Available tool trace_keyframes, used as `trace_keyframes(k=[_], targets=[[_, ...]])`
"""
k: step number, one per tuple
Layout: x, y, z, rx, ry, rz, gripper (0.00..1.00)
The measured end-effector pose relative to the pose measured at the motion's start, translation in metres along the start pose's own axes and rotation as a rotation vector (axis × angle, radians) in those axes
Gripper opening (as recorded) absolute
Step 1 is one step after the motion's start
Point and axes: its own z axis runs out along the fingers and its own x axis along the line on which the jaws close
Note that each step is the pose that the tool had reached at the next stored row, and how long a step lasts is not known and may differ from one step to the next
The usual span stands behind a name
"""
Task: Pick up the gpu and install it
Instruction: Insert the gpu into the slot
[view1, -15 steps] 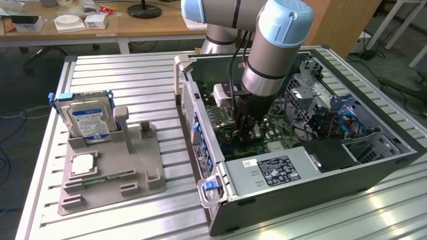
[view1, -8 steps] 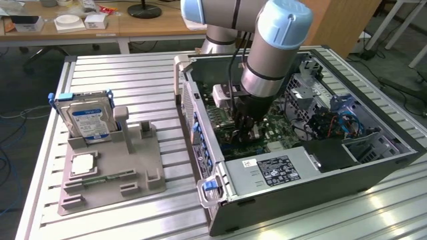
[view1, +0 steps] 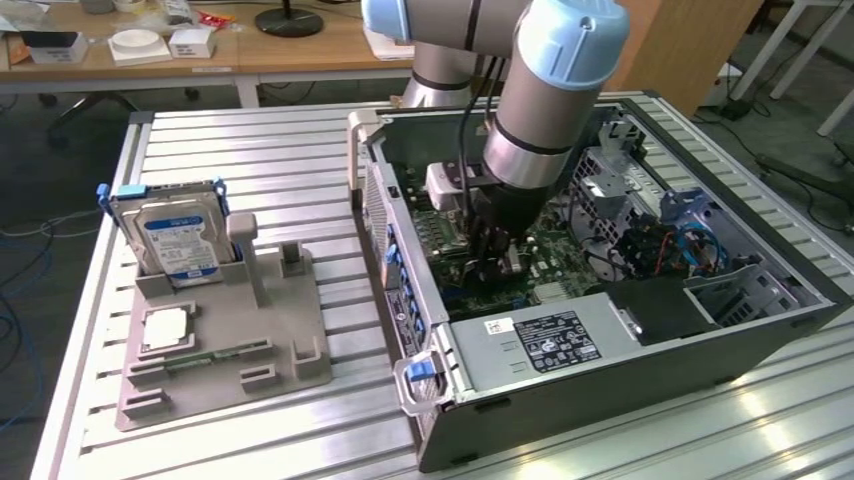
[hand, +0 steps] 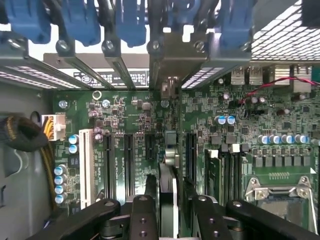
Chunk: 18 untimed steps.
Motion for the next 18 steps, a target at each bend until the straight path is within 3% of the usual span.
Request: trace_keyframes(k=[14, 18], targets=[[-0.002, 0.0016, -0.0417, 0.0129, -0.0004, -0.001, 0.33], [-0.002, 0.0018, -0.0470, 0.0162, -0.0006, -0.001, 0.33]])
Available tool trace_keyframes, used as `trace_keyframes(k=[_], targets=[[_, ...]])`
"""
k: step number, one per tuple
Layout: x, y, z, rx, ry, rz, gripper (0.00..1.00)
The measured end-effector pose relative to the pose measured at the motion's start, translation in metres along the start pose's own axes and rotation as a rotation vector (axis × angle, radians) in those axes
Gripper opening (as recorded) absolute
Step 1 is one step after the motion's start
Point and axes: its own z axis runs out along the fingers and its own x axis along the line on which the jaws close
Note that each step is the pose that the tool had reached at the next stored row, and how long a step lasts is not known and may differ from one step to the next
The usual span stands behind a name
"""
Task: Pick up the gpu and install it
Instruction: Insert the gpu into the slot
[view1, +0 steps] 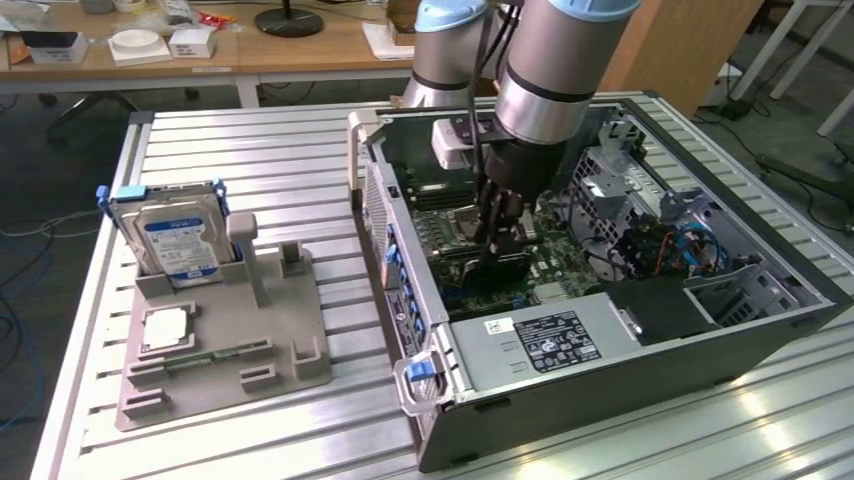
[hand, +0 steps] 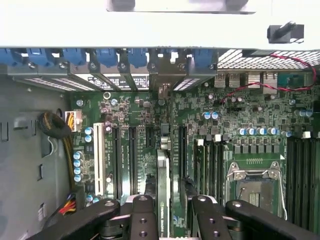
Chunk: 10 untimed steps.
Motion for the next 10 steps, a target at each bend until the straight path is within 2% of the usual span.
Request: trace_keyframes(k=[3, 5, 8, 9, 10], targets=[[0.0000, 0.0000, 0.0000, 0.0001, 0.0001, 0.000, 0.32], [0.0000, 0.0000, -0.0001, 0.0000, 0.0002, 0.000, 0.20], [0.0000, 0.0000, -0.0001, 0.0000, 0.0002, 0.000, 0.14], [0.0000, 0.0001, 0.0000, -0.0013, 0.0003, -0.001, 0.10], [0.0000, 0.0002, 0.0001, -0.0122, 0.0008, 0.000, 0.10]])
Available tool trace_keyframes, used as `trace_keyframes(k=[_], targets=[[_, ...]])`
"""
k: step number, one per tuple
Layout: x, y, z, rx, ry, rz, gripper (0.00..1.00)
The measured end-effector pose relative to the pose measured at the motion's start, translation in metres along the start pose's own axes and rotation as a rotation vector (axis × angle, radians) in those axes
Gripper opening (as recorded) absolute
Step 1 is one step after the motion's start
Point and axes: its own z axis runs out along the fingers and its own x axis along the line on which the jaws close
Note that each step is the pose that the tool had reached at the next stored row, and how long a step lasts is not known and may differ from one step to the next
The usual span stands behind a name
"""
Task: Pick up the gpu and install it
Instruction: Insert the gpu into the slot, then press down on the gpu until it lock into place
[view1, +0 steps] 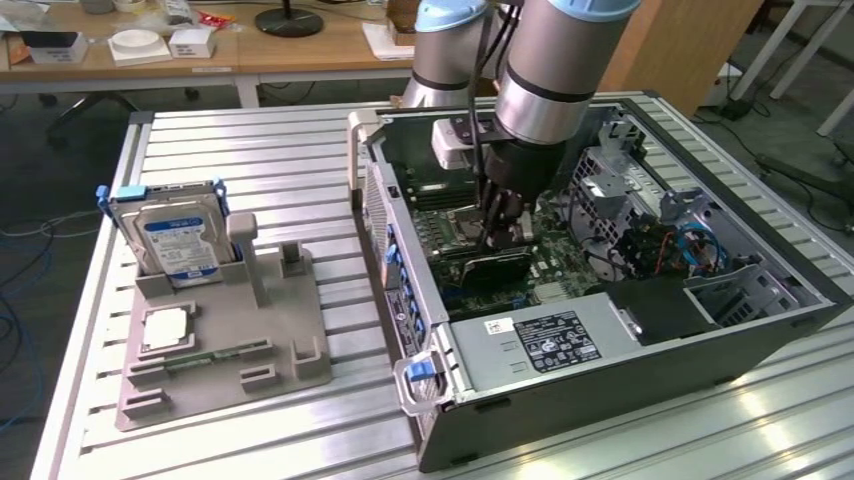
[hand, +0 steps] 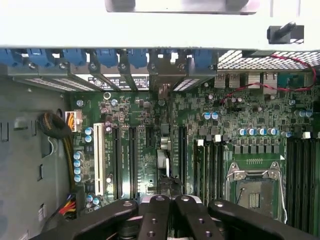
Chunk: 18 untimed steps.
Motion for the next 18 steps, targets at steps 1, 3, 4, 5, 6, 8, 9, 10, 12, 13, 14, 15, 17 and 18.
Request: trace_keyframes(k=[1, 3, 4, 5, 6, 8, 9, 10, 12, 13, 14, 15, 17, 18], targets=[[-0.0001, 0.0000, 0.0000, -0.0198, 0.0004, 0.001, 0.10], [-0.0001, 0.0000, 0.0001, -0.0556, 0.0012, 0.003, 0.10], [-0.0001, -0.0001, 0.0001, -0.0734, 0.0016, 0.003, 0.10], [-0.0001, 0.0000, 0.0001, -0.0914, 0.0020, 0.004, 0.10], [-0.0001, -0.0001, 0.0001, -0.1093, 0.0024, 0.005, 0.10], [-0.0001, -0.0002, 0.0001, -0.1464, 0.0031, 0.007, 0.10], [-0.0001, -0.0003, 0.0001, -0.1643, 0.0036, 0.008, 0.10], [-0.0001, -0.0004, 0.0001, -0.1823, 0.0040, 0.009, 0.10], [-0.0001, -0.0005, 0.0001, -0.2182, 0.0049, 0.010, 0.10], [-0.0001, -0.0007, 0.0001, -0.2377, 0.0055, 0.011, 0.10], [-0.0002, -0.0009, 0.0001, -0.2558, 0.0059, 0.012, 0.10], [-0.0003, -0.0010, 0.0001, -0.2736, 0.0065, 0.013, 0.10], [-0.0005, -0.0014, 0.0001, -0.3095, 0.0074, 0.014, 0.10], [-0.0005, -0.0016, 0.0001, -0.3276, 0.0079, 0.015, 0.10]])
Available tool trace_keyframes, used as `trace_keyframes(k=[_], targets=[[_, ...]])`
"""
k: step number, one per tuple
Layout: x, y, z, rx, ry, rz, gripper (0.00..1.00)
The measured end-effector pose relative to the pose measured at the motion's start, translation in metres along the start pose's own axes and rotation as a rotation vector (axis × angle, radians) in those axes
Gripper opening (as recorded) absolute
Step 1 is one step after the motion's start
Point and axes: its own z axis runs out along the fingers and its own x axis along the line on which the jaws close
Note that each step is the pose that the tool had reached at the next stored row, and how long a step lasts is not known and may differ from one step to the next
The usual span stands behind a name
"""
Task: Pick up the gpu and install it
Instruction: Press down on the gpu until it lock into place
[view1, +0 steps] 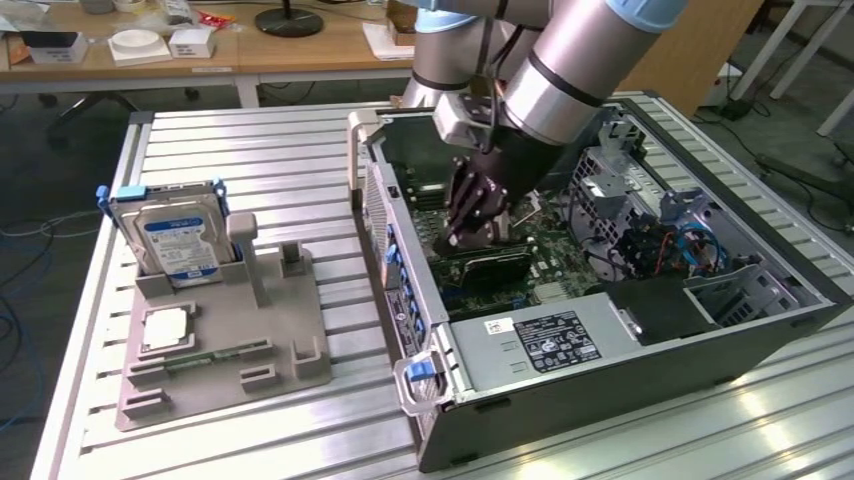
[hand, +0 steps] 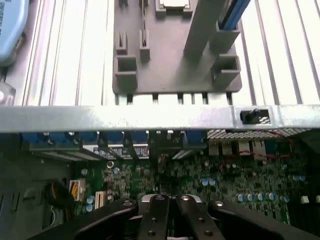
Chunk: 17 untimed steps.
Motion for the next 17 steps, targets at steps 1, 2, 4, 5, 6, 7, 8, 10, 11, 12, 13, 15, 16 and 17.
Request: trace_keyframes(k=[1, 2, 4, 5, 6, 7, 8, 10, 11, 12, 13, 15, 16, 17], targets=[[-0.0001, -0.0002, -0.0001, -0.0178, 0.0005, 0.001, 0.10], [-0.0002, -0.0004, -0.0002, -0.0359, 0.0010, 0.002, 0.10], [-0.0005, -0.0012, -0.0005, -0.0729, 0.0021, 0.004, 0.10], [-0.0007, -0.0020, -0.0008, -0.0909, 0.0025, 0.004, 0.10], [-0.0009, -0.0036, -0.0013, -0.1063, 0.0028, 0.005, 0.10], [-0.0013, -0.0050, -0.0019, -0.1225, 0.0032, 0.006, 0.10], [-0.0014, -0.0060, -0.0022, -0.1371, 0.0036, 0.007, 0.10], [-0.0013, -0.0059, -0.0024, -0.1417, 0.0041, 0.007, 0.10], [-0.0013, -0.0059, -0.0023, -0.1428, 0.0040, 0.007, 0.10], [-0.0013, -0.0060, -0.0020, -0.1435, 0.0038, 0.007, 0.10], [-0.0013, -0.0061, -0.0015, -0.1445, 0.0036, 0.007, 0.10], [-0.0012, -0.0058, 0.0005, -0.1473, 0.0040, 0.007, 0.10], [-0.0011, -0.0053, 0.0018, -0.1484, 0.0040, 0.007, 0.10], [-0.0010, -0.0046, 0.0032, -0.1495, 0.0041, 0.007, 0.10]])
